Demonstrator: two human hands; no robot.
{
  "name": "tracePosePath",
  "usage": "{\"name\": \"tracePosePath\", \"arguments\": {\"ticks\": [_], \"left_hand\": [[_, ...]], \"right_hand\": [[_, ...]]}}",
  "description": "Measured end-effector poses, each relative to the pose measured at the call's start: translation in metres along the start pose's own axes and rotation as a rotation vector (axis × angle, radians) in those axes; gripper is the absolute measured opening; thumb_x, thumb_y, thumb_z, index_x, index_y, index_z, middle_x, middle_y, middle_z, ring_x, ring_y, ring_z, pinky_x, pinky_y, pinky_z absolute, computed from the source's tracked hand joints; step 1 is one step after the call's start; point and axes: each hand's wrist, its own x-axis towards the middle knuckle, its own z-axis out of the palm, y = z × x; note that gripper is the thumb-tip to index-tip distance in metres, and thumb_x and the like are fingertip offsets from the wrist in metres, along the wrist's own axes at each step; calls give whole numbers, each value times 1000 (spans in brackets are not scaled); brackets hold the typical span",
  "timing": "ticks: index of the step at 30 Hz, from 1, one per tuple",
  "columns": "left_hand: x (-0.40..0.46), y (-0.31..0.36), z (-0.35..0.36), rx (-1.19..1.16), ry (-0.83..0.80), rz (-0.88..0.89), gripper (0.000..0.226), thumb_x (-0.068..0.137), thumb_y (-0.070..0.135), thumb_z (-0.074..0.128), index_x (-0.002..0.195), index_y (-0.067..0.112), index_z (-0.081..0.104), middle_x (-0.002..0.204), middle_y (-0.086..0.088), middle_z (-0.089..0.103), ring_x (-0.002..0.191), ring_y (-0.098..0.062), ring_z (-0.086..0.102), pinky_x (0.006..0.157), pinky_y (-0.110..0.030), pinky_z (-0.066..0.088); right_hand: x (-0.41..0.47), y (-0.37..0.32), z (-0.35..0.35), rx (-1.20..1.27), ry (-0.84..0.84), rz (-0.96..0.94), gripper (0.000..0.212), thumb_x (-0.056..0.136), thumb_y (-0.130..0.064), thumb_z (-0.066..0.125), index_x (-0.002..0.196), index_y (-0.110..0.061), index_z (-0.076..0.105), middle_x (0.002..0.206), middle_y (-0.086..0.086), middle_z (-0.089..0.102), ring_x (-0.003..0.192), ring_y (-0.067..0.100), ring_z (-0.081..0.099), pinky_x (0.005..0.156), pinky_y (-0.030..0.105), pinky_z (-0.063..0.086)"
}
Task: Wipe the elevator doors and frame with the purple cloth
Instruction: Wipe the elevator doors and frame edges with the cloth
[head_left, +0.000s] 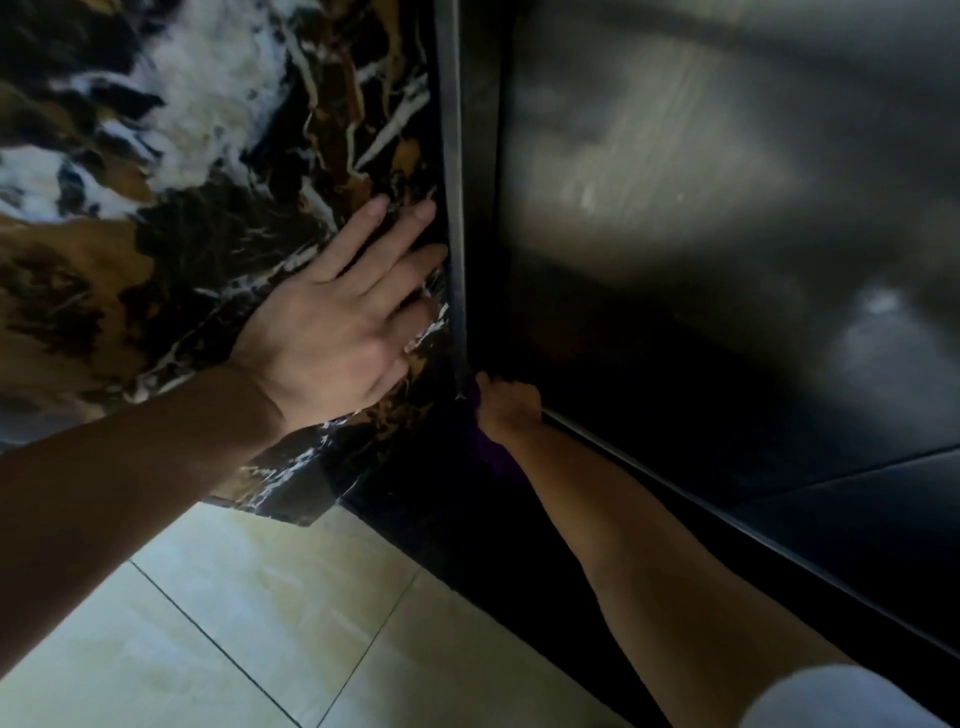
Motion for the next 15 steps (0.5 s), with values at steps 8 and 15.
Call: {"name": "tracePosePath", "arguments": {"ticks": [8, 15], "left_hand": [[-25, 21, 24, -219, 66, -37, 28, 87, 18, 56, 102, 7, 77, 133, -18, 62, 146, -40, 39, 123, -60, 22], [-20, 55, 51, -346, 115, -104, 23, 81, 17, 57, 92, 12, 76, 118, -13, 67, 133, -38, 51, 122, -53, 27]], "right_hand": [[-26, 22, 5, -158, -57, -35, 41, 101, -20, 37, 142, -16, 38, 130, 12, 59, 110, 31, 64, 83, 38, 47], [-75, 72, 26, -114, -6, 16, 45, 100, -19, 43, 144, -16, 36, 123, 10, 62, 97, 31, 68, 73, 39, 51]]}}
